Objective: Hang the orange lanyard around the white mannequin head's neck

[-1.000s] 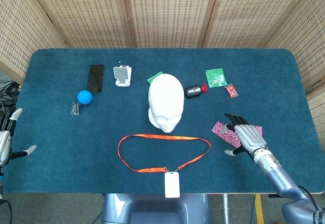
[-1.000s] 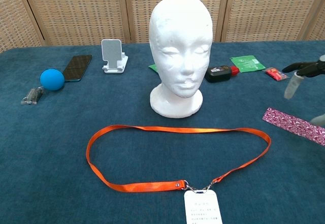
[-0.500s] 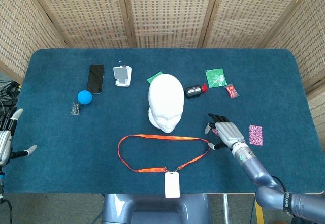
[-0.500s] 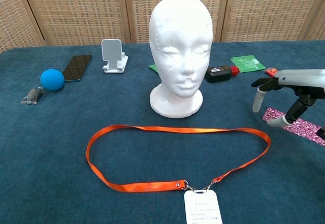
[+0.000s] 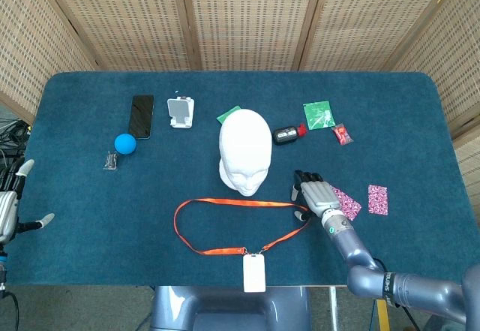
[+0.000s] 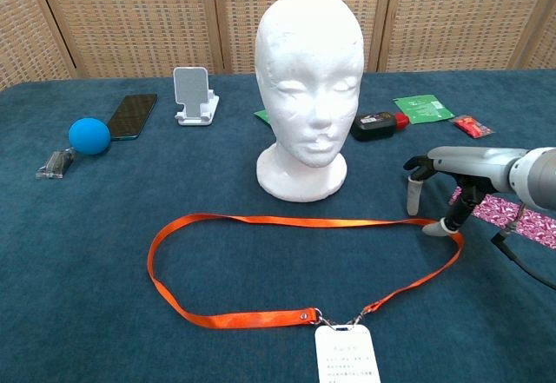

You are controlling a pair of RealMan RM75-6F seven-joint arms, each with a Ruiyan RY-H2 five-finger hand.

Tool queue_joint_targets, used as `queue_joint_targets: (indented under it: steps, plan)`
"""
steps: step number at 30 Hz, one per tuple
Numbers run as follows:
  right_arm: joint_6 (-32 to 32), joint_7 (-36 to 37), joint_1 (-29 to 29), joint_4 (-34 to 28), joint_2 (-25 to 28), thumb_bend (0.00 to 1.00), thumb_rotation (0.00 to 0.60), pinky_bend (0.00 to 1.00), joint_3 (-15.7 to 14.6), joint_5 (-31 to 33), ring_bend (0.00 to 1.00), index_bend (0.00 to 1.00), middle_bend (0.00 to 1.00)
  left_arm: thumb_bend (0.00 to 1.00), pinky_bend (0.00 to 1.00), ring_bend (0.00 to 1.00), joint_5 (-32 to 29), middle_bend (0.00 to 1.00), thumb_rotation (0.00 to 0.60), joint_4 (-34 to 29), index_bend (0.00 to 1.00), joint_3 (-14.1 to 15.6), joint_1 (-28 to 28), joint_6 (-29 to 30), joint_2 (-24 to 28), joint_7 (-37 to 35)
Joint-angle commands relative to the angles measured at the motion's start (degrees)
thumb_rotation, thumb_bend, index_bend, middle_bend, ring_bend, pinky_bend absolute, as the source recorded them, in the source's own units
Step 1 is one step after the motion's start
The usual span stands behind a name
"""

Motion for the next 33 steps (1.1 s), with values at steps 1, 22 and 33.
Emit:
queue_joint_targets:
  steps: [1,22,33]
  plan:
    - [0.54,-1.18,0.92,1.38,-1.5,0.49,0.6,0.0,-0.06,1.24,0.0,0.47,0.0,0.0,0.0,0.0,-0.33,0.0,0.6,0.16,0.0,-0.11,-0.05,-0.16,-0.05,-0.03]
    - [2.18,1.14,-0.32,1.65,-1.89,0.69,0.6,0.0,-0.97,-5.12,0.0,0.65,0.0,0.0,0.0,0.0,-0.28,0.0,0.6,0.56,0.0,0.18,-0.52,-0.96,-0.4,-0.02]
    - [2.96,9.49,-4.07,-4.08,4.54,0.68,0.6,0.0,-2.11,-17.83,0.0,0.66,0.0,0.0,0.0,0.0,6.33,0.0,0.6,-2.81,0.0,-0.61,-7.87,-5.39,-3.18,5.37]
